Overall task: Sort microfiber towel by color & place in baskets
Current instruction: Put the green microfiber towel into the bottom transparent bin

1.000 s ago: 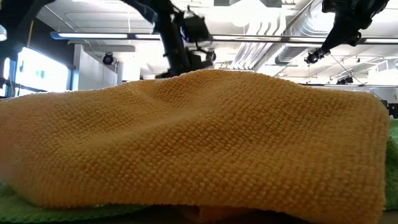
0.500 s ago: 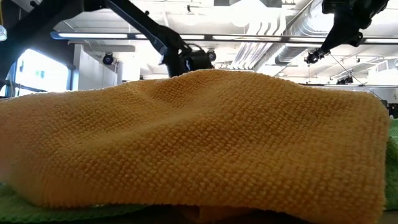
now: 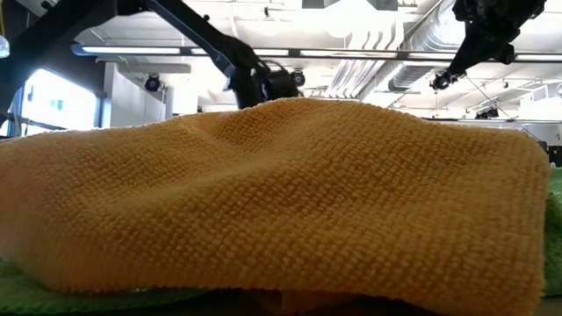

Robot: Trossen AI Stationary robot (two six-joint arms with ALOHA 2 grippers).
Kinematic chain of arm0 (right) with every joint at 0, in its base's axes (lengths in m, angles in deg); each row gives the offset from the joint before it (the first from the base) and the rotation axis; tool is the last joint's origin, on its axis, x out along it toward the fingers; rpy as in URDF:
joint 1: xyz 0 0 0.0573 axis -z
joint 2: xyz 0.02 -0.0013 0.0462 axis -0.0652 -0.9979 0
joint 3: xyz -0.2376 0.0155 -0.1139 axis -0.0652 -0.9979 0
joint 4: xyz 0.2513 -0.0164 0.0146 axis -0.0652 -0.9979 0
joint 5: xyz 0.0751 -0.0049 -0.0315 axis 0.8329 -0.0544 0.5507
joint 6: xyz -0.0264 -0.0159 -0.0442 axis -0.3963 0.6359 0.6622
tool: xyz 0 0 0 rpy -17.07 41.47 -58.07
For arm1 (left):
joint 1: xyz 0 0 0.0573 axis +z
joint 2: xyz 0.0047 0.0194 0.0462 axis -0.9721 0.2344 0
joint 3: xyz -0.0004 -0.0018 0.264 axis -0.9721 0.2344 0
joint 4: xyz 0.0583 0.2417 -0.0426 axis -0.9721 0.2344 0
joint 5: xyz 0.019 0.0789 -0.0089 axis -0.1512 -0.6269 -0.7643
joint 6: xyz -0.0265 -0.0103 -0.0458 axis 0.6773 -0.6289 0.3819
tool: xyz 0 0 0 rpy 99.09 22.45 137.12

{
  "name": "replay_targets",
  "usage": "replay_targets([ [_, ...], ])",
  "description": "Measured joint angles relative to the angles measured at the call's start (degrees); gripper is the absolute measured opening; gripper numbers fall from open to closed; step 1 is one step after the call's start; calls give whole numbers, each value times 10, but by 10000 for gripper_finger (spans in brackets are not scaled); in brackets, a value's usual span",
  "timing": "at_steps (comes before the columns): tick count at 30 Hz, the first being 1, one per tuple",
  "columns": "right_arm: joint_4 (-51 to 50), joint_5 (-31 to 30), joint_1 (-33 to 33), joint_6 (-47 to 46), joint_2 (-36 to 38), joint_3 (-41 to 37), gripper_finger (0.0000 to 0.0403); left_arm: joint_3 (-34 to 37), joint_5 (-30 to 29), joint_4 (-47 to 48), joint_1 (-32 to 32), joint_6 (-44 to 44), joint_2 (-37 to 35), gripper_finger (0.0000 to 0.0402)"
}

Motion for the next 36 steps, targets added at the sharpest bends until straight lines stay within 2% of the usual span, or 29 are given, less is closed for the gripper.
replay_targets([
  [8,0,0,0,25,0,0,0,0,-40,23,-14,-24,-118,1],
  [15,0,0,0,55,0,0,0,0,-64,31,-34,45,-223,0],
  [26,1,7,0,129,-1,0,0,0,-233,35,-166,137,-355,0],
  [31,40,70,0,180,-13,0,0,0,-302,34,-230,176,-386,0],
  [36,67,121,0,190,-45,0,0,0,-354,37,-291,189,-400,0],
])
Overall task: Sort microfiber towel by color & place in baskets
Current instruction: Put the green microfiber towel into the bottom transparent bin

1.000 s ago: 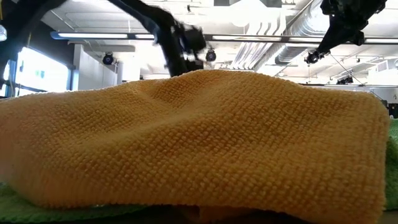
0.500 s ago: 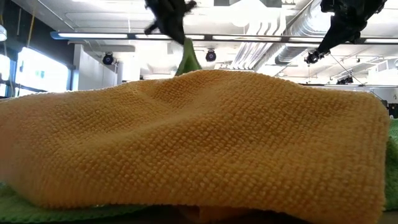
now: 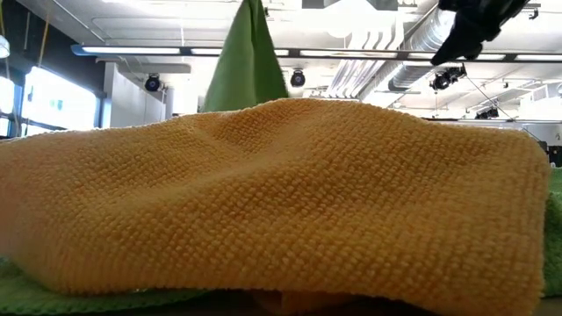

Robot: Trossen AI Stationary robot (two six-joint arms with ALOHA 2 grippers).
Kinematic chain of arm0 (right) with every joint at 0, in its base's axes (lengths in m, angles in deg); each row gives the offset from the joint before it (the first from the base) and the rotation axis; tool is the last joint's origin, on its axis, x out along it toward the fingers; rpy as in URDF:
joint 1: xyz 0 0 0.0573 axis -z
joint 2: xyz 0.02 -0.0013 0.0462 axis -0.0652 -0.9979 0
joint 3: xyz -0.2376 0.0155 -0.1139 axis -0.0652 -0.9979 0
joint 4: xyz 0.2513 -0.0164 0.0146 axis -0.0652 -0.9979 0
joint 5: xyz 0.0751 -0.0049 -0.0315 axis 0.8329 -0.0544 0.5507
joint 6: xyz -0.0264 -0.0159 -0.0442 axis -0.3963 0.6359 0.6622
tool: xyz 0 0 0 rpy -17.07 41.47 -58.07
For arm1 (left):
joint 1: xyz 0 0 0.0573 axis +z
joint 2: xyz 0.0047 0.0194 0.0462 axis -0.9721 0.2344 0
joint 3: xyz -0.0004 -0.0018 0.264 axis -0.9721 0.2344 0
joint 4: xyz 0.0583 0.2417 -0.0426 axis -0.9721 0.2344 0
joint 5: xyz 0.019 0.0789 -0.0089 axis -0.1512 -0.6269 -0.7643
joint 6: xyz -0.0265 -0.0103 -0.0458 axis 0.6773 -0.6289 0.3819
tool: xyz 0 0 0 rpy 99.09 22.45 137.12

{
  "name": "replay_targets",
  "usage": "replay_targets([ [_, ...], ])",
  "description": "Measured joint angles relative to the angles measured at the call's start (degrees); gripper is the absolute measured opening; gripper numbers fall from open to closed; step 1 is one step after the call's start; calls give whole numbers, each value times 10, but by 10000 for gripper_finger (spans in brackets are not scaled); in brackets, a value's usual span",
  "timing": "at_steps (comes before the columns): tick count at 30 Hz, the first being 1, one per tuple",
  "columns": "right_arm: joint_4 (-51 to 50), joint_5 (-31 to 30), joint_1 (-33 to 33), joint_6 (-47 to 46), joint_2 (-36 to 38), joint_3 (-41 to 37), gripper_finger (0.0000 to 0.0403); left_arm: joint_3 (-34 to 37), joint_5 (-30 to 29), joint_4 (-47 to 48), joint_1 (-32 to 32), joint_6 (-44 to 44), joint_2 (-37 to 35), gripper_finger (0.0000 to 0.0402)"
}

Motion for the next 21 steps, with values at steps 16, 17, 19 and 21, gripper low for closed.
replay_targets([
  [16,35,64,0,34,-113,0,0,0,-145,198,-121,144,-42,0],
  [17,37,64,0,30,-114,0,0,0,-139,237,-120,179,-42,0],
  [19,42,64,0,28,-114,0,0,0,-118,307,-118,246,-43,0],
  [21,46,64,0,26,-113,0,0,0,-90,370,-115,299,-45,0],
])
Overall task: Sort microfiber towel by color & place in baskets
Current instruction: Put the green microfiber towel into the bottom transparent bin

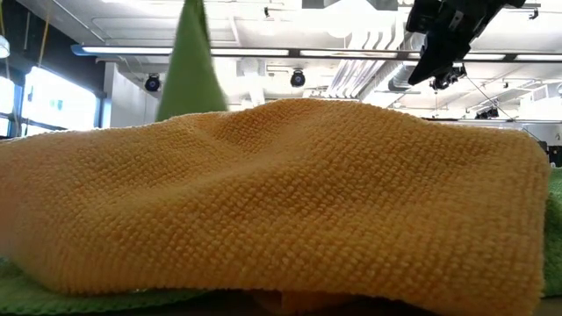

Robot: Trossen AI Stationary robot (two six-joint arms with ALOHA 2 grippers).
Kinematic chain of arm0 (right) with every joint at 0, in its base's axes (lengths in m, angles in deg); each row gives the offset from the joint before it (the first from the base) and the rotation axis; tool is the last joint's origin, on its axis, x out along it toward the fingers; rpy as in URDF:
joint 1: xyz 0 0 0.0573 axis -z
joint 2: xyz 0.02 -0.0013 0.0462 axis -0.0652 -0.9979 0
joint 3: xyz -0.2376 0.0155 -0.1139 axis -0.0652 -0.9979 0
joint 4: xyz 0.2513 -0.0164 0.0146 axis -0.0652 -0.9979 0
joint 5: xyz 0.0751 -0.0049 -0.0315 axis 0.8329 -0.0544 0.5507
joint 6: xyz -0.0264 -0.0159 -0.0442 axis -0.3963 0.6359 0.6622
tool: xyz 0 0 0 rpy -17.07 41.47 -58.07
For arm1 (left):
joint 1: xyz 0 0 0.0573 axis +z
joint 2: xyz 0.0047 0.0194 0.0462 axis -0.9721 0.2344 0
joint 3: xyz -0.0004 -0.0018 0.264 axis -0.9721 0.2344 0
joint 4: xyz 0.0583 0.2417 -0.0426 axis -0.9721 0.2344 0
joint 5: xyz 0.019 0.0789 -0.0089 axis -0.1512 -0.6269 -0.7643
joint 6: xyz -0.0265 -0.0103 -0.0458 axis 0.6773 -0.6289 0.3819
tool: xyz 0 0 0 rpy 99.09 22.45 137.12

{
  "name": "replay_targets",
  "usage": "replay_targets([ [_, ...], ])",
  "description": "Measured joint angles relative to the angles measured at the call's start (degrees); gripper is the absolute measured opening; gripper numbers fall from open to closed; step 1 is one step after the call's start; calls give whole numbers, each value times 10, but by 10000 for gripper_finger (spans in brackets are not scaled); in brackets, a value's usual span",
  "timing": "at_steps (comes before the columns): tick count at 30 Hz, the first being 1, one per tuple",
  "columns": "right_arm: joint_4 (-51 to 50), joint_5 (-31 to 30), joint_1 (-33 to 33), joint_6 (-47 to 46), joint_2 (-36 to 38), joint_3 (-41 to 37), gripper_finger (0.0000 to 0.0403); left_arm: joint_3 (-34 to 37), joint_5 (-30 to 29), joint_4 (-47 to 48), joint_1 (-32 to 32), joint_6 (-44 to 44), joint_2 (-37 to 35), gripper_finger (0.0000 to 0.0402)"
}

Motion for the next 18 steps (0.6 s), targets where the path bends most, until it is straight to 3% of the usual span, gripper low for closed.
replay_targets([
  [4,13,0,0,-18,0,0,0,0,52,75,0,58,-1,0],
  [9,30,-6,0,-33,0,0,0,9,120,76,15,54,5,0],
  [18,54,-25,0,-44,0,0,0,132,288,43,87,91,30,0],
])
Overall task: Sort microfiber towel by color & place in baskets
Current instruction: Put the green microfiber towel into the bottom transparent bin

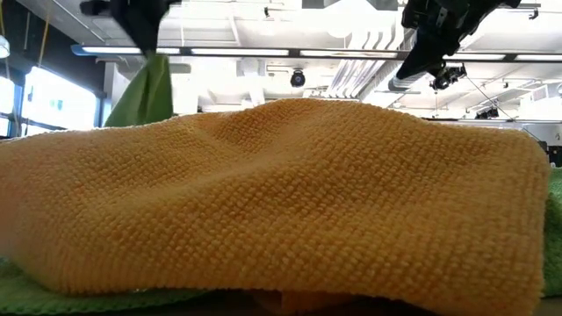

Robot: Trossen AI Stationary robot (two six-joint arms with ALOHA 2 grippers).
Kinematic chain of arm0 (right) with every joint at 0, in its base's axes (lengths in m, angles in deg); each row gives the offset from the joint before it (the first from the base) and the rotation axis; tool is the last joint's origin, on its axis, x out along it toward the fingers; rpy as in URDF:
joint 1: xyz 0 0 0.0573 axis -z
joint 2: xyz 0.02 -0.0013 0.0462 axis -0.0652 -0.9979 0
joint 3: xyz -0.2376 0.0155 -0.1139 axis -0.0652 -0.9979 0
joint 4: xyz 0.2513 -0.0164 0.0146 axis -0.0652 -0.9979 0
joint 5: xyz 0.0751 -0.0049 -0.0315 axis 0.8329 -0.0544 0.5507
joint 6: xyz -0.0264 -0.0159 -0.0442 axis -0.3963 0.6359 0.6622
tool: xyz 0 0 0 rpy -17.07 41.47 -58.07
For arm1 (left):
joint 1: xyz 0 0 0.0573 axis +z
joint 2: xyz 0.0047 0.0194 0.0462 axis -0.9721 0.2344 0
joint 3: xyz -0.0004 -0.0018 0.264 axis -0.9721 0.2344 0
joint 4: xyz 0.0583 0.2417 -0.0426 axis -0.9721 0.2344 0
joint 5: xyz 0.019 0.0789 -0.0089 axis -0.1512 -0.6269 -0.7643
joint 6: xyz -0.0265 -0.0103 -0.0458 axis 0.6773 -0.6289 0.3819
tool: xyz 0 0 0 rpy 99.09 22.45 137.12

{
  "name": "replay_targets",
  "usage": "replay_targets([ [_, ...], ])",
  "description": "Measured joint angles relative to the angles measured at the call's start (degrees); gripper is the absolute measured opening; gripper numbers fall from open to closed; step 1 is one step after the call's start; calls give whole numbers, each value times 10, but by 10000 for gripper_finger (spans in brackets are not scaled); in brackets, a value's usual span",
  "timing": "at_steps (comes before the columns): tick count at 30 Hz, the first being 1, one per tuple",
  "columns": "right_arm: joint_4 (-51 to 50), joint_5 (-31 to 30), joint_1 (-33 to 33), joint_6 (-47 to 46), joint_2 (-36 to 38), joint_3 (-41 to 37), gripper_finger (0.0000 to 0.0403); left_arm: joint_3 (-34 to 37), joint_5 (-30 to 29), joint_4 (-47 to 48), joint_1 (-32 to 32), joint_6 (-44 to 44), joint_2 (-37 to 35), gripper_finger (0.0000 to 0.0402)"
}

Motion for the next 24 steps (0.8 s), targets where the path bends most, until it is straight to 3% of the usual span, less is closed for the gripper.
replay_targets([
  [8,0,-6,0,2,0,0,0,106,65,-86,30,49,-2,36],
  [17,0,-6,0,2,0,0,0,171,150,-177,77,44,-2,145],
  [24,-2,-6,0,8,0,0,0,240,166,-238,100,38,0,215],
])
